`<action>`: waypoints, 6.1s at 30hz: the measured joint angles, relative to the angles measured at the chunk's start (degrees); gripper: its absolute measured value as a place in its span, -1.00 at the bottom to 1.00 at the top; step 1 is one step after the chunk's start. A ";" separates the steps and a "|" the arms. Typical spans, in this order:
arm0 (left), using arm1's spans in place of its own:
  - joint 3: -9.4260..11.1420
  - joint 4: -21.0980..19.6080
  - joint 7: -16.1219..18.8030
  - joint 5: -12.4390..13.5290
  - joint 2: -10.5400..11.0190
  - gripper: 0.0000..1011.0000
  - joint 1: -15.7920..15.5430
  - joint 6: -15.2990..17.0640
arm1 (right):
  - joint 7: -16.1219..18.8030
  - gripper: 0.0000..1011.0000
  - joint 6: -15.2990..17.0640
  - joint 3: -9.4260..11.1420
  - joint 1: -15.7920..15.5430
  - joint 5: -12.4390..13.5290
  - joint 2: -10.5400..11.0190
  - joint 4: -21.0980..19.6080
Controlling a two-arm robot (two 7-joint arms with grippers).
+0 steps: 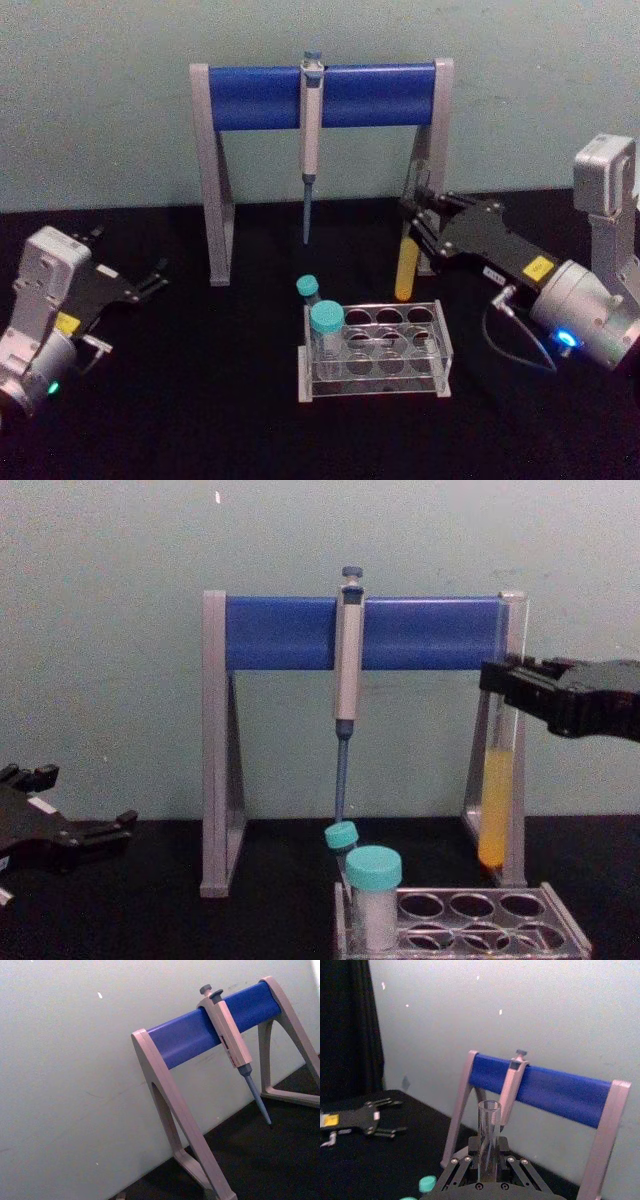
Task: Pick up the test tube from the test tube rack, shake it, then place it back into the test tube rack.
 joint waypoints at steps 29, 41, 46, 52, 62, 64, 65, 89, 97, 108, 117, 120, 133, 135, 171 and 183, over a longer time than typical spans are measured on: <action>0.00 0.00 0.00 0.00 0.00 0.98 0.00 0.00 | -0.30 -0.55 -1.88 -2.54 3.71 0.13 -3.70 4.34; 0.00 0.00 0.00 0.00 0.00 0.98 0.00 0.00 | -1.49 -0.55 -1.39 -0.58 2.11 -1.89 -2.15 2.74; 0.00 0.00 0.00 0.00 0.00 0.98 0.00 0.00 | -1.36 -0.55 -0.04 0.21 0.37 -2.17 -0.66 0.67; 0.00 0.00 0.00 0.00 0.00 0.98 0.00 0.00 | 0.83 -0.55 2.01 0.00 -1.31 -0.58 0.57 -1.56; 0.00 0.00 0.00 0.00 0.00 0.98 0.00 0.00 | 2.77 -0.55 1.20 -2.29 1.20 2.21 -1.72 0.76; 0.00 0.00 0.00 0.00 0.00 0.98 0.00 0.00 | 2.48 -0.55 0.60 -2.65 2.16 2.21 -2.46 1.88; 0.00 0.00 0.00 0.00 0.00 0.98 0.00 0.00 | 2.37 -0.55 0.40 -2.71 2.49 2.20 -2.71 2.27; 0.00 0.00 0.00 -0.01 0.00 0.98 0.00 0.00 | 0.01 -0.55 -0.79 -1.89 3.92 0.55 -3.67 4.26; 0.00 0.00 0.00 0.00 0.00 0.98 0.00 0.00 | 0.25 -0.55 -0.71 -1.81 3.55 0.36 -3.47 3.84; 0.00 0.00 0.00 0.00 0.00 0.98 0.00 0.00 | 2.96 -0.55 -0.32 -1.64 1.02 2.30 -1.03 0.21; 0.00 0.00 0.00 0.00 0.00 0.98 0.00 0.00 | 4.88 -0.55 0.45 -2.49 -0.66 4.56 1.21 -1.66; 0.00 0.00 0.00 0.00 0.00 0.98 0.00 0.00 | 5.00 -0.55 0.74 -3.08 -0.86 5.16 1.51 -1.70; 0.00 0.00 0.00 -0.01 0.00 0.98 0.00 0.00 | 4.30 -0.55 1.00 -4.64 -0.19 5.39 1.40 -0.09; 0.00 0.00 0.00 0.00 0.00 0.98 0.00 0.00 | 4.19 -0.55 1.00 -4.73 -0.09 5.37 1.33 0.16; 0.00 0.00 0.00 0.00 0.00 0.98 0.00 0.00 | 3.44 -0.55 1.90 -7.23 0.82 3.25 -0.56 5.17; 0.00 0.00 0.00 0.00 0.00 0.98 0.00 0.00 | 3.22 -0.55 2.27 -7.65 0.39 2.65 -1.28 6.13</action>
